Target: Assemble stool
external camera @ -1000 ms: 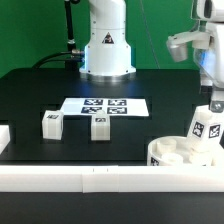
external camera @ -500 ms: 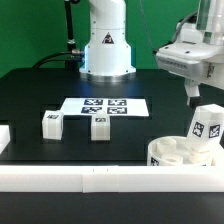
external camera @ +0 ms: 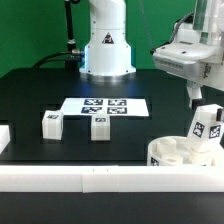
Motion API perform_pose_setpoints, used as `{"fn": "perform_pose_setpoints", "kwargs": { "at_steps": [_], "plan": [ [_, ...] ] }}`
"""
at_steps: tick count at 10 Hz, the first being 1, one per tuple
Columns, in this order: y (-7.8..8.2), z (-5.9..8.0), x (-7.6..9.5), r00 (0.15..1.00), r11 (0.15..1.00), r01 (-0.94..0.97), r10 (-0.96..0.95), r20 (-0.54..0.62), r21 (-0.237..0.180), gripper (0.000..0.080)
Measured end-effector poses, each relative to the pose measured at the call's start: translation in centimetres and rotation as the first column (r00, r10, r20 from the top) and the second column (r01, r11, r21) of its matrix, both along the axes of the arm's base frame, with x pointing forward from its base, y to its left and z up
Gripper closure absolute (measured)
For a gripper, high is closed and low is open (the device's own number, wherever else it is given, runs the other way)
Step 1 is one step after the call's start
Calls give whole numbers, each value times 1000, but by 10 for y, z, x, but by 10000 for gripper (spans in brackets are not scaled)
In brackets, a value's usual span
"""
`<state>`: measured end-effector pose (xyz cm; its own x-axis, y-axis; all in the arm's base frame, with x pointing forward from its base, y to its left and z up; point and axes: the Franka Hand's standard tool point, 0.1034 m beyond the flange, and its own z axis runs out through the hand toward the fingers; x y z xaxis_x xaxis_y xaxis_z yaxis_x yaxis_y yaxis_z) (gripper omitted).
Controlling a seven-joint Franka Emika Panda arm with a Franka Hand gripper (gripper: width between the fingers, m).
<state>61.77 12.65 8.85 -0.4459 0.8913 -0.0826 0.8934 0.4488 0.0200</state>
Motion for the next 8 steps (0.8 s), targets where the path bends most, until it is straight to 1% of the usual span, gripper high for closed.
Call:
{"fn": "perform_pose_setpoints", "kwargs": {
  "at_steps": [1,4,5,6,8],
  "plan": [
    [-1,0,0,1000,1000,1,-1,0,0,465],
    [-2,0,0,997,997,74,-74,4,4,465],
    [-3,-1,-1,985,985,174,-174,8,9,465],
    [-2,-1,-3,941,941,337,-337,11,17,465],
    [0,-2,-5,819,819,573,-573,8,22,465]
  ]
}}
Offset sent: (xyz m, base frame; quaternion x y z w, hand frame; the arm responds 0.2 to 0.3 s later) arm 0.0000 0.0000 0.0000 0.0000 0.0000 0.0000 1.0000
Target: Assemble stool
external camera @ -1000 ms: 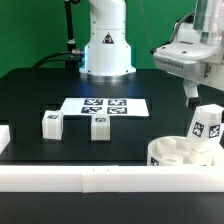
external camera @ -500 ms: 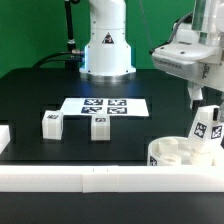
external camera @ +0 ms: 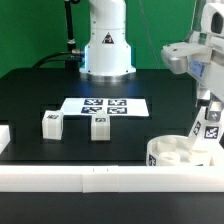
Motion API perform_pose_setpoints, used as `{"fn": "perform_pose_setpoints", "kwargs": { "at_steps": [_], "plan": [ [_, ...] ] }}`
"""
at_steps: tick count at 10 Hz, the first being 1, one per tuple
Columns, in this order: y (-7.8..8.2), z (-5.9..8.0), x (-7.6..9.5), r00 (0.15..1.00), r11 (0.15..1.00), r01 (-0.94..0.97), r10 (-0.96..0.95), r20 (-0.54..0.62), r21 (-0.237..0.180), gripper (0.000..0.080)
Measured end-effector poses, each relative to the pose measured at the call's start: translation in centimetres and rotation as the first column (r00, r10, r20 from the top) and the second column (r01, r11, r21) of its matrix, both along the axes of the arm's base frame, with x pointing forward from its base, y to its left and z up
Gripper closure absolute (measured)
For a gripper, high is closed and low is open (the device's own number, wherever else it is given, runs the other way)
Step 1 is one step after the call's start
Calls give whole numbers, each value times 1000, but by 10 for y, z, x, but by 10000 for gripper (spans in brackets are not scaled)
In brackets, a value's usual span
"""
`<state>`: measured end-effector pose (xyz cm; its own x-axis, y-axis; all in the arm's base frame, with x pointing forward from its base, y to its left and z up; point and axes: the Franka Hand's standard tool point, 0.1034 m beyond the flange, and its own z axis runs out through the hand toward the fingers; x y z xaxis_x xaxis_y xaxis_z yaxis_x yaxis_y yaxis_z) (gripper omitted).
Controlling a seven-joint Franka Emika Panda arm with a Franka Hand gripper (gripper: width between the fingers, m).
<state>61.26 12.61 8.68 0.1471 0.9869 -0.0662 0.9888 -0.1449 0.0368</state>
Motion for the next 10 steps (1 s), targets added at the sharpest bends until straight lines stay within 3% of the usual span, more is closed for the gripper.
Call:
{"fn": "perform_pose_setpoints", "kwargs": {
  "at_steps": [3,5,8,10],
  "plan": [
    [0,0,1,966,966,259,-260,18,20,465],
    [-1,0,1,870,870,492,-492,26,35,465],
    [-3,-1,1,642,641,764,-766,11,72,465],
    [-1,-2,1,355,353,929,-935,-3,111,465]
  ]
}}
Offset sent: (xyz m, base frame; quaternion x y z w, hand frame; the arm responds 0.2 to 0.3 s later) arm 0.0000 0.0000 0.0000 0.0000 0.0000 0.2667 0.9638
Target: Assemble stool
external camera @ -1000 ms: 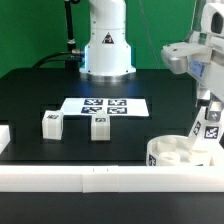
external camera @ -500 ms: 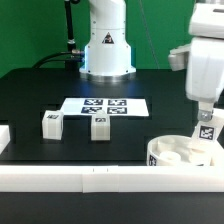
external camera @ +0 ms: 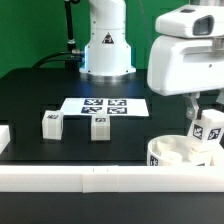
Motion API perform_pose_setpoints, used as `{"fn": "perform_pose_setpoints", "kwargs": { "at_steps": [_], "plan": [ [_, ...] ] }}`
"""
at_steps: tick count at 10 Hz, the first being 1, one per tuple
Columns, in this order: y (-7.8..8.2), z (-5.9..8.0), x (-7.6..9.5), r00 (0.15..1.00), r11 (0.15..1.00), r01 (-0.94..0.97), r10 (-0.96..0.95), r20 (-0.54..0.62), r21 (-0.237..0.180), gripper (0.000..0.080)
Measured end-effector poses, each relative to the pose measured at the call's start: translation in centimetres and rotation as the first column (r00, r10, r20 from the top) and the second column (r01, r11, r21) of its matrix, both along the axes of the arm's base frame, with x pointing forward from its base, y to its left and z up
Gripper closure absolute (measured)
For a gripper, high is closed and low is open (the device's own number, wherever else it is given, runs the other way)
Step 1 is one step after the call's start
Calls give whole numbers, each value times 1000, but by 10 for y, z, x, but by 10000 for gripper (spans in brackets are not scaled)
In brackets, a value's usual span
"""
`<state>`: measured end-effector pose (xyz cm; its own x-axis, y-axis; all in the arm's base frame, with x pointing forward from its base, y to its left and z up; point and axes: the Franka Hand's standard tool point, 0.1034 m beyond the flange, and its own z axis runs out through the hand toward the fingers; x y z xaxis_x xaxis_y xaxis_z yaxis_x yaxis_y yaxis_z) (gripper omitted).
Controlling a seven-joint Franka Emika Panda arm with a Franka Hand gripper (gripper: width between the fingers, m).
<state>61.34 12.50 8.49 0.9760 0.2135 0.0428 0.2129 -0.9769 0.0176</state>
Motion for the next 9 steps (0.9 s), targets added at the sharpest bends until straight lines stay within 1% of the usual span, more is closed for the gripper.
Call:
{"fn": "perform_pose_setpoints", "kwargs": {
  "at_steps": [1,2,3,5,6,7,8,9],
  "plan": [
    [0,-1,0,989,988,151,-151,10,17,465],
    [-1,-1,-1,935,935,353,-353,14,36,465],
    [-1,-1,-1,894,894,447,-448,15,43,465],
    [-3,-1,-1,786,785,617,-618,4,56,465],
    [-3,-1,-1,713,711,700,-702,-7,65,465],
    [-4,-2,-1,654,652,755,-756,-17,70,464],
    [-4,-2,-1,622,619,782,-783,-21,72,464],
    [-5,-2,-1,493,488,869,-869,-46,87,464]
  ]
}}
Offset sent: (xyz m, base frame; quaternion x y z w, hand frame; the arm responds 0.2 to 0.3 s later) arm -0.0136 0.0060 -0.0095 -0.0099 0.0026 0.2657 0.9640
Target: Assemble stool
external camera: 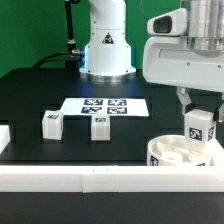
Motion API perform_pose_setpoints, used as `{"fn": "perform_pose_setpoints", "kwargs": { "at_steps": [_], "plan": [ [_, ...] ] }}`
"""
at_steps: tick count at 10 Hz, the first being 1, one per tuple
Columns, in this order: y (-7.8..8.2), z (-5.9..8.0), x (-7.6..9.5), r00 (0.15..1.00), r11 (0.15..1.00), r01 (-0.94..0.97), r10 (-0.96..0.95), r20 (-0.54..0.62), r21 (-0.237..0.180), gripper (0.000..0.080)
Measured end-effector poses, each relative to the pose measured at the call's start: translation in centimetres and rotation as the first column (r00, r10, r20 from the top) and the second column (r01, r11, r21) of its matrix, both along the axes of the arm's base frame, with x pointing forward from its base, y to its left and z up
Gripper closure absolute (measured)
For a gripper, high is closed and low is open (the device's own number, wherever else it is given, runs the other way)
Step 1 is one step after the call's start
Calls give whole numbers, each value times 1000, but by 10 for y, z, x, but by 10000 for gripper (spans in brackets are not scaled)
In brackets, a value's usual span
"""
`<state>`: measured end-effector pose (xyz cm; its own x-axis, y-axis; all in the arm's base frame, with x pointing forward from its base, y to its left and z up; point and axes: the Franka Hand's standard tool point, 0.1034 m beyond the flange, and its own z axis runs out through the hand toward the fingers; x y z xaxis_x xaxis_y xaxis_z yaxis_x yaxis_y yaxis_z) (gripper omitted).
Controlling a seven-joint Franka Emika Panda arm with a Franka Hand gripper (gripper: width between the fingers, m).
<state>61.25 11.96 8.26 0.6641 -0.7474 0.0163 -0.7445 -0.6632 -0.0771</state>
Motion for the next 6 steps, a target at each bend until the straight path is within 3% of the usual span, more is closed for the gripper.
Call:
{"fn": "perform_pose_setpoints", "kwargs": {
  "at_steps": [3,6],
  "plan": [
    [-2,-1,-1,917,913,398,-399,-9,89,464],
    [7,0,1,636,615,768,-766,-92,180,464]
  ]
}}
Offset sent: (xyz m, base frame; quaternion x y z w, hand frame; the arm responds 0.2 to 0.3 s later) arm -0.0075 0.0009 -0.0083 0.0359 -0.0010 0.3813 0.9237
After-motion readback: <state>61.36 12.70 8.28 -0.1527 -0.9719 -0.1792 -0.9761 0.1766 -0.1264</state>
